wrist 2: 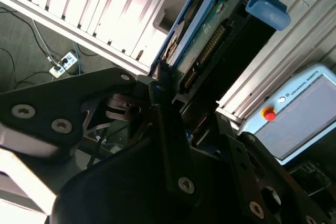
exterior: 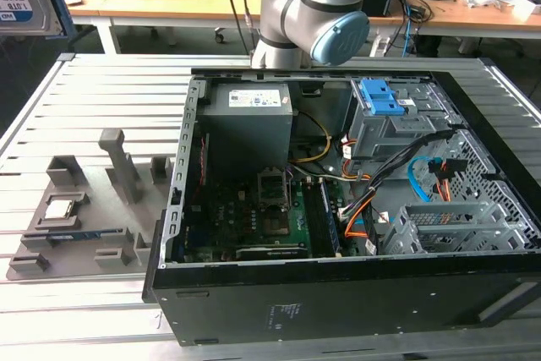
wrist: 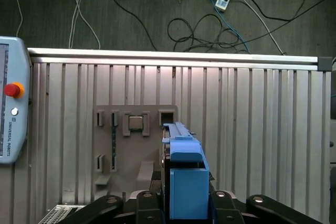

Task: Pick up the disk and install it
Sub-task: 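Pick up the disk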

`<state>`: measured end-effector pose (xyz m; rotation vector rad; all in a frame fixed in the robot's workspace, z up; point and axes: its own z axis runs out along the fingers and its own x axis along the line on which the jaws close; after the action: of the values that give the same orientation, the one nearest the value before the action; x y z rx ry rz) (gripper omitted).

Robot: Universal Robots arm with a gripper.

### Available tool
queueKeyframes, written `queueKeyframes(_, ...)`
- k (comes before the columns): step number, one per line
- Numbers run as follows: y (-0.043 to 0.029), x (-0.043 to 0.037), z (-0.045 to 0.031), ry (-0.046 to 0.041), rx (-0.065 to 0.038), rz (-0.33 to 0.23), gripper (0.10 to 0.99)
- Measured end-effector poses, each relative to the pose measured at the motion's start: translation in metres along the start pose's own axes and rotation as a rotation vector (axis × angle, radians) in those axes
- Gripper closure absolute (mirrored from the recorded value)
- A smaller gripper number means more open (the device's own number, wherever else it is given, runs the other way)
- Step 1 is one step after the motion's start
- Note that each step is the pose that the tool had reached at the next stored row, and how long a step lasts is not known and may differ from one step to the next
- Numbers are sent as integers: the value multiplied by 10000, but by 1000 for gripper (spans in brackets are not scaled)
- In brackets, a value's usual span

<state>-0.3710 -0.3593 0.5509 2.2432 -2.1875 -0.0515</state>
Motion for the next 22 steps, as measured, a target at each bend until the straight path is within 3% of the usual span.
queueKeyframes(8,-7,-1,-27,0,0,1,722)
queueKeyframes(10,-75,-1,-29,10,0,0,722)
queueKeyframes(13,-270,-6,-34,19,-1,1,722)
queueKeyframes(15,-353,-9,-36,20,0,1,722)
queueKeyframes(22,-580,-16,-43,27,-2,2,722)
